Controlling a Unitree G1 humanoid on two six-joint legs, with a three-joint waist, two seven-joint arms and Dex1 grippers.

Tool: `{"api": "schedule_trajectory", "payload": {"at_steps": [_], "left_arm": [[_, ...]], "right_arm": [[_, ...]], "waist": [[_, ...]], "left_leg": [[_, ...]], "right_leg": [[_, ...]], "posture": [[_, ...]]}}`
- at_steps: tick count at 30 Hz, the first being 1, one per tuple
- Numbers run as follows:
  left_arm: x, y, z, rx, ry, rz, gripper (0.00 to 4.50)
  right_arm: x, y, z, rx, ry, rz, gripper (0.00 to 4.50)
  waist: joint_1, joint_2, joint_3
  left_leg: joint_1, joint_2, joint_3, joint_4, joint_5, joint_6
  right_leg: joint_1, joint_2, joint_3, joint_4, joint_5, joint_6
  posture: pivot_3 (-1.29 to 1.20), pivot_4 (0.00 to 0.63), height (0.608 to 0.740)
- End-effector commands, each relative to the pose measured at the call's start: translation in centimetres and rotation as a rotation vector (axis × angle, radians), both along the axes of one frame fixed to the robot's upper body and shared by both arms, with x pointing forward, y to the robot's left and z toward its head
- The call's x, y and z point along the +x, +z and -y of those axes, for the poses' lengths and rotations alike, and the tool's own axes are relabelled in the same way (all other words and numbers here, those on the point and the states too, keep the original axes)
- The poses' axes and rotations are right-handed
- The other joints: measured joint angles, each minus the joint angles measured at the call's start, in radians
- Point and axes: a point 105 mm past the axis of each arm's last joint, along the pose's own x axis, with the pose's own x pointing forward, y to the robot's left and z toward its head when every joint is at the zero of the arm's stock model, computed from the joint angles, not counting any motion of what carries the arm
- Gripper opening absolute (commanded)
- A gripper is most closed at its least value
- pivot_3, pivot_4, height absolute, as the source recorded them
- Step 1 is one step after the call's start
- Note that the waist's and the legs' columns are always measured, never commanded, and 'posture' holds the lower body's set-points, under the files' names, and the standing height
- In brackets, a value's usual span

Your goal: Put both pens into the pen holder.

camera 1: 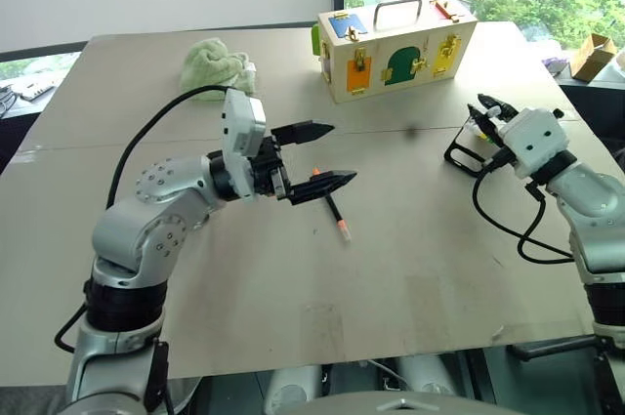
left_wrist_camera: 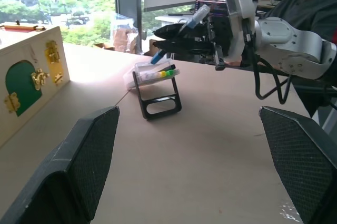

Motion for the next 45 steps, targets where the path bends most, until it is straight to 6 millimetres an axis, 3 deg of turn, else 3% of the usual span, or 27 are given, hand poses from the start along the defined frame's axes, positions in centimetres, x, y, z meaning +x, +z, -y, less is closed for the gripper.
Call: {"api": "schedule_trajectory", "payload": {"at_steps": [1, 10, 12, 17, 21, 25, 29, 33, 37, 41, 45], "left_arm": [[0.7, 0.3, -0.1, 0.016, 0.07, 0.029, 4.46], [1.0, 0.3, 0.1, 0.007, 0.078, 0.008, 4.46], [1.0, 0.6, 0.1, -0.003, 0.074, 0.008, 4.5], [1.0, 0.6, 0.1, 0.003, 0.071, 0.004, 4.5], [1.3, 0.1, -0.5, 0.025, 0.109, 0.005, 4.5], [1.3, -0.5, -0.9, 0.035, 0.112, -0.018, 4.5], [1.5, -1.7, -2.0, 0.065, 0.154, -0.055, 4.5], [0.3, -4.0, -4.1, 0.141, 0.148, -0.127, 4.5], [-3.0, -6.8, -6.8, 0.303, 0.072, -0.262, 4.5], [-3.6, -7.9, -9.8, 0.423, 0.135, -0.285, 4.5], [-3.0, -7.6, -10.0, 0.34, 0.208, -0.283, 4.5]], "right_arm": [[0.3, 1.2, 0.6, 0.046, -0.015, 0.04, 0.11], [1.6, 0.8, 1.6, 0.05, -0.063, 0.047, 0.11], [1.9, 0.8, 1.9, 0.034, -0.081, 0.054, 1.13], [2.1, 1.2, 2.1, 0.098, -0.096, 0.073, 3.21], [1.5, 3.6, 1.6, 0.225, -0.074, 0.129, 3.21], [1.4, 3.6, 0.7, 0.247, -0.029, 0.072, 3.21], [0.0, 1.3, -3.1, 0.333, 0.168, -0.224, 3.21], [-3.0, -2.4, -6.9, 0.245, 0.336, -0.536, 3.21], [-5.3, -6.3, -9.7, 0.132, 0.401, -0.751, 3.21], [-5.7, -8.1, -12.4, 0.09, 0.419, -0.794, 3.21], [-4.8, -8.3, -14.3, 0.118, 0.425, -0.785, 3.21]], "waist": [[-0.001, 0.0, 0.0], [-0.001, 0.0, 0.0], [-0.001, 0.001, 0.0], [-0.002, 0.001, 0.0], [-0.003, 0.001, 0.001], [-0.004, 0.001, 0.001], [-0.003, 0.001, 0.001], [-0.007, 0.002, 0.001], [-0.008, 0.002, 0.001], [-0.003, 0.003, 0.002], [0.0, 0.003, 0.002]], "left_leg": [[0.0, 0.0, 0.0, 0.0, 0.0, 0.0], [0.0, 0.0, 0.0, 0.0, 0.0, 0.0], [0.0, 0.0, 0.0, 0.0, 0.0, 0.0], [0.0, 0.0, 0.0, 0.0, 0.0, 0.0], [0.0, 0.0, 0.0, 0.0, 0.0, 0.0], [0.0, 0.0, 0.0, 0.0, 0.0, 0.0], [0.0, 0.0, 0.0, 0.0, 0.0, 0.0], [0.0, 0.001, 0.0, 0.0, 0.0, 0.0], [0.0, 0.001, 0.0, 0.0, 0.0, 0.0], [0.001, 0.001, 0.0, 0.0, 0.0, 0.0], [0.0, 0.0, -0.001, 0.0, 0.0, 0.001]], "right_leg": [[0.0, 0.0, 0.0, 0.0, 0.0, 0.0], [0.0, 0.0, 0.0, 0.0, 0.0, 0.0], [0.0, 0.0, 0.0, 0.001, 0.0, 0.0], [0.0, 0.0, 0.0, 0.001, 0.0, 0.0], [0.0, 0.0, 0.0, 0.001, 0.0, 0.0], [0.0, 0.0, 0.0, 0.001, 0.0, 0.0], [0.0, 0.0, 0.0, 0.001, 0.0, 0.0], [0.0, 0.0, 0.0, 0.001, 0.0, 0.0], [-0.001, 0.0, 0.0, 0.001, 0.0, 0.0], [-0.002, -0.001, 0.0, 0.002, 0.0, -0.001], [-0.002, -0.001, -0.001, 0.002, 0.0, -0.001]], "posture": [[0.0, 0.15, 0.74], [0.0, 0.15, 0.74], [0.0, 0.15, 0.74], [0.0, 0.15, 0.74], [0.0, 0.15, 0.74], [0.0, 0.15, 0.74], [0.0, 0.15, 0.74], [0.0, 0.15, 0.74], [0.0, 0.15, 0.74], [0.0, 0.15, 0.74], [0.0, 0.15, 0.74]]}}
